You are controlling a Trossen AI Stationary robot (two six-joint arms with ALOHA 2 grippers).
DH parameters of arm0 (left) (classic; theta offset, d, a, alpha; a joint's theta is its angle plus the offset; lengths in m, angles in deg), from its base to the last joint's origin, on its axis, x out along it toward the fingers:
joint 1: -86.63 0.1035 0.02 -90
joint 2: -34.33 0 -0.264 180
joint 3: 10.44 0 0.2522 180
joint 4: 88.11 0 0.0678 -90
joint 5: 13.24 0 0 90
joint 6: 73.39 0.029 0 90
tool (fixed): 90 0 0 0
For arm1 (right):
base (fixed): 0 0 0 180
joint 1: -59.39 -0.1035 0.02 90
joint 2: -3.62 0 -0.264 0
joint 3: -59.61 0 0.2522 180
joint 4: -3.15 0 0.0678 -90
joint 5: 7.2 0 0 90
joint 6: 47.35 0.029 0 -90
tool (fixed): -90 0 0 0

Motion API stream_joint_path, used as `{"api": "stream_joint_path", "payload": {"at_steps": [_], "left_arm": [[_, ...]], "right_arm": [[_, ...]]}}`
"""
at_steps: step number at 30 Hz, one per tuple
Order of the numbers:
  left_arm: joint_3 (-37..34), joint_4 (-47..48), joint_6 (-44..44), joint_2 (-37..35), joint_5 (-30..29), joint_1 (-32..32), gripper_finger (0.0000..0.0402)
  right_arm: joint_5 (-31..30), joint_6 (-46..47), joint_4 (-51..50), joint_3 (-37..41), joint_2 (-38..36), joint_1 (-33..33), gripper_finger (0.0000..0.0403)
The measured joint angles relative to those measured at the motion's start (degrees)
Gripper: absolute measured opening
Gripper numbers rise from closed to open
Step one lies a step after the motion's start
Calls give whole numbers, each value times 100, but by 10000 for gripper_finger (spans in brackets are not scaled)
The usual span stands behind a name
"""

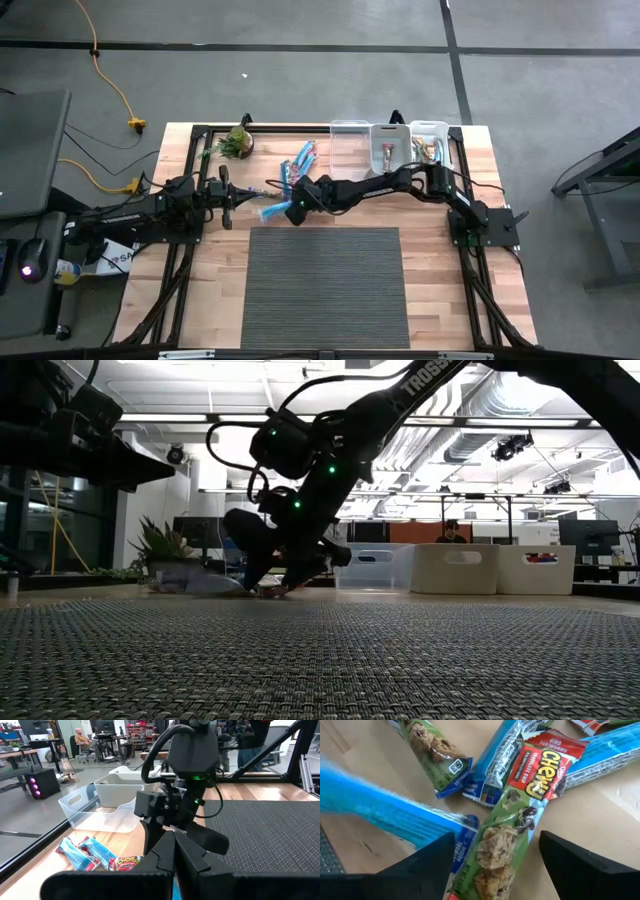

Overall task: Pick and place Granola Bars by type
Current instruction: Put the red granola bar into the gray bin

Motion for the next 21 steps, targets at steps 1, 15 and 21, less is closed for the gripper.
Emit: {"api": "stream_joint_path", "payload": {"at_steps": [1, 15, 21], "left_arm": [[0, 0, 0, 0, 0, 0, 1], [0, 0, 0, 0, 0, 0, 1], [0, 0, 0, 0, 0, 0, 1]], "right_arm": [[-22, 14, 20, -2, 30, -22, 277], [-308, 59, 38, 13, 62, -5, 263], [-310, 65, -4, 13, 64, 5, 231]]}}
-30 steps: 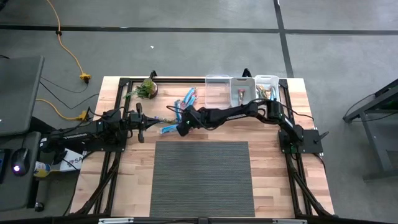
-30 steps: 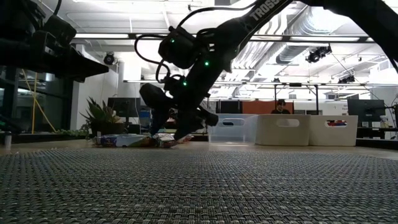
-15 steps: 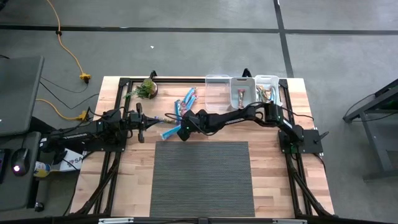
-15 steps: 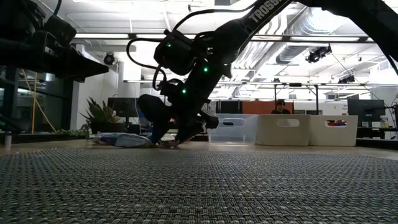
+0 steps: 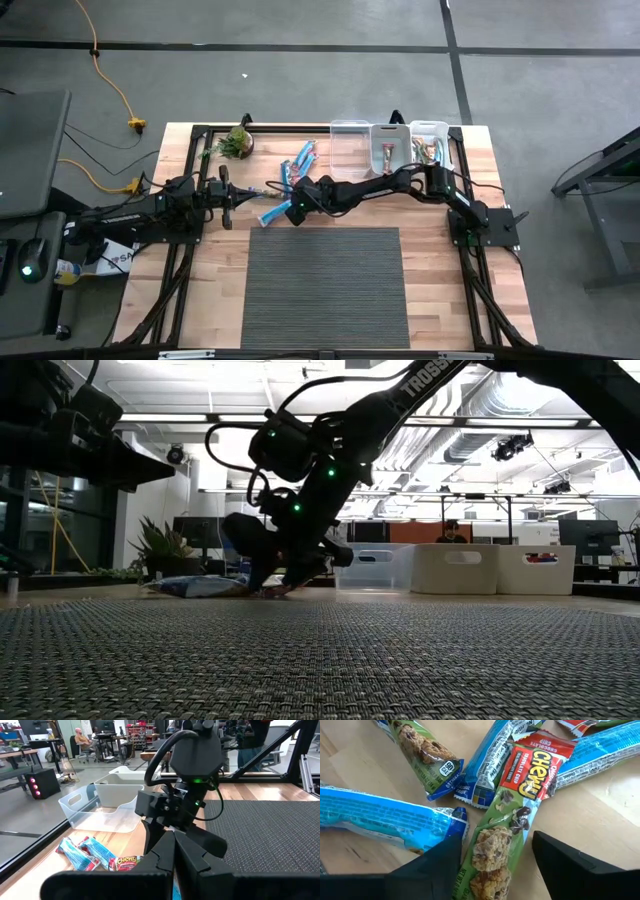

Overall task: Pick and place Granola Bars by type
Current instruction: Put the red granola bar into the gray bin

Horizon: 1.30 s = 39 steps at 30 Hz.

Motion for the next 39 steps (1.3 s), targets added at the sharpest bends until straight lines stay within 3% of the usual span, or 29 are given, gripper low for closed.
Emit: {"api": "stream_joint_path", "payload": {"at_steps": [24, 39], "left_arm": [[2, 1, -2, 0, 0, 0, 1], [0, 0, -1, 0, 0, 0, 1]], "right_arm": [[42, -54, -196, 15, -167, 17, 92], [260, -107, -209, 24, -264, 87, 78]]}}
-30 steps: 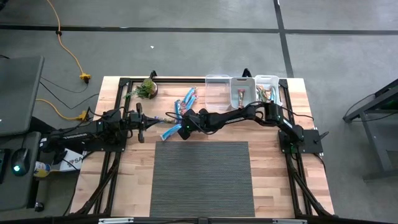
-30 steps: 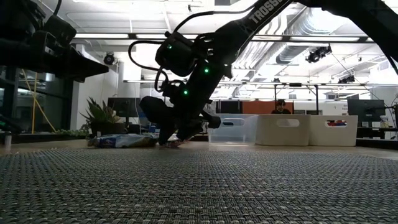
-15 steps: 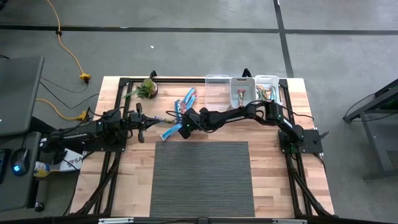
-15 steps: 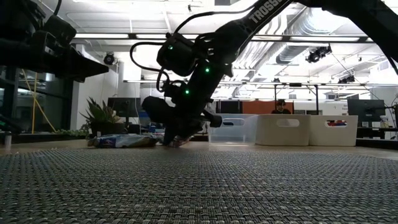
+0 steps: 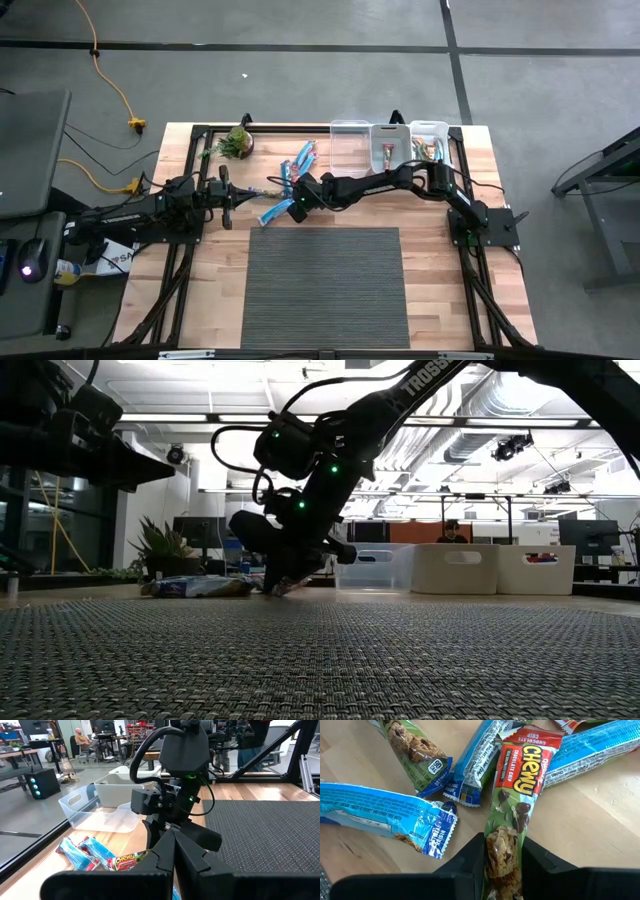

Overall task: Pick and place Granola Bars by type
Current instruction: Put the red granola bar into the gray bin

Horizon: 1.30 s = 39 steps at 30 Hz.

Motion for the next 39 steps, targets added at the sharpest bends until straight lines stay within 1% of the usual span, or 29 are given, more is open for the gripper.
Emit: {"api": "stream_joint_path", "payload": {"at_steps": [15, 18, 23, 30, 34, 39], "left_arm": [[2, 0, 2, 0, 0, 0, 1], [2, 0, 2, 0, 0, 0, 1], [1, 0, 2, 0, 0, 0, 1], [0, 0, 0, 0, -2, 0, 1], [0, 1, 1, 0, 0, 0, 1], [0, 0, 0, 0, 0, 0, 1]], "right_arm": [[58, -6, 8, -13, -26, -2, 78], [12, -83, -13, -13, -121, -2, 78], [-318, -387, -74, -17, -466, 12, 78], [-494, -720, -14, -20, -1166, 126, 78], [-483, -1060, 274, -20, -1626, 189, 78], [-483, -1484, 985, -22, -2200, 199, 78]]}}
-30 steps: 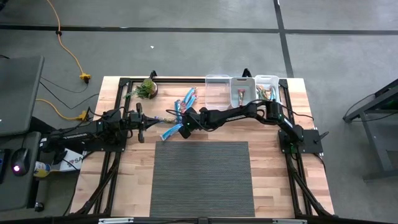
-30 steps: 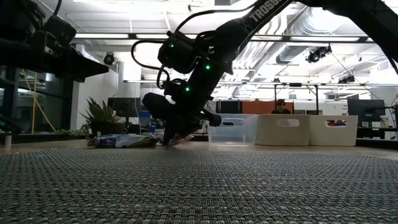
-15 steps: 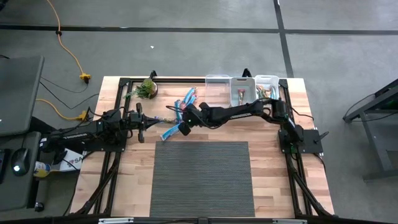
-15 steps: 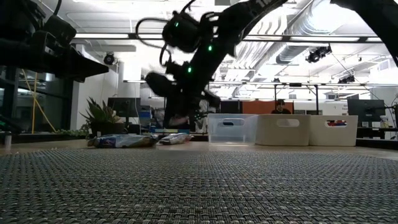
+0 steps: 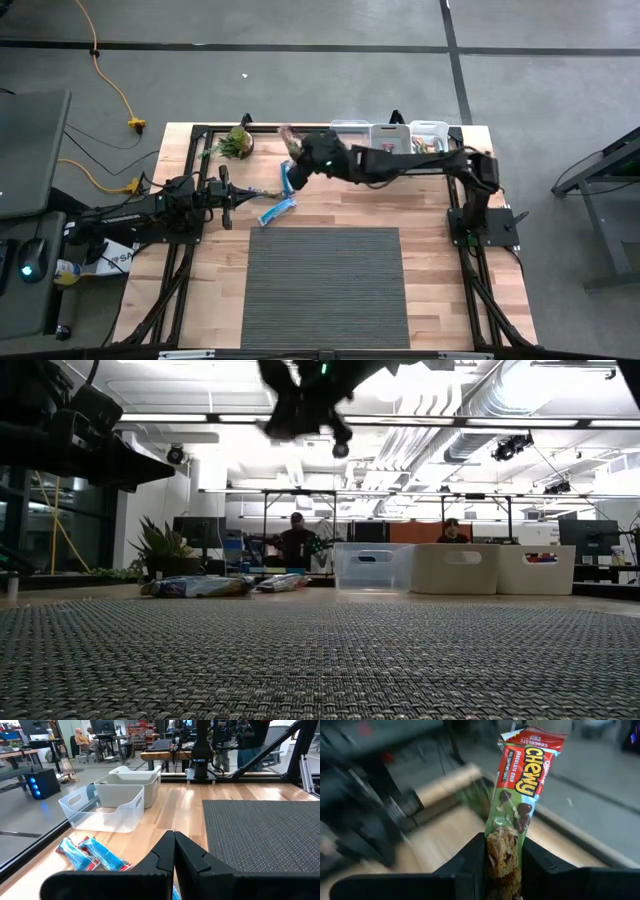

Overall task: Pick and place Granola Bars by type
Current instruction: Put the red granola bar into the gray bin

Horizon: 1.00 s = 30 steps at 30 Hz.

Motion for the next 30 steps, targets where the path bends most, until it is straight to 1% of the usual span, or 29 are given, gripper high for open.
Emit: {"api": "stream_joint_path", "payload": {"at_steps": [7, 19, 23, 25, 28, 30], "left_arm": [[0, 0, 2, 0, 0, 0, 1], [2, 1, 0, 0, 0, 0, 1], [1, 1, -1, 0, 0, 0, 1], [1, 1, 2, 0, 0, 0, 1], [1, 0, 1, 0, 0, 0, 1], [1, 0, 1, 0, 0, 0, 1]], "right_arm": [[22, -483, 695, 0, -683, -15, 78], [-118, -1263, 1073, 0, -1312, -134, 78], [-350, -1756, 1068, 0, -1475, -140, 78], [-588, -1978, 1079, 0, -1565, -140, 78], [-1094, -2394, 1075, 0, -1685, -140, 78], [-1577, -2672, 1063, 0, -1750, -140, 78]]}}
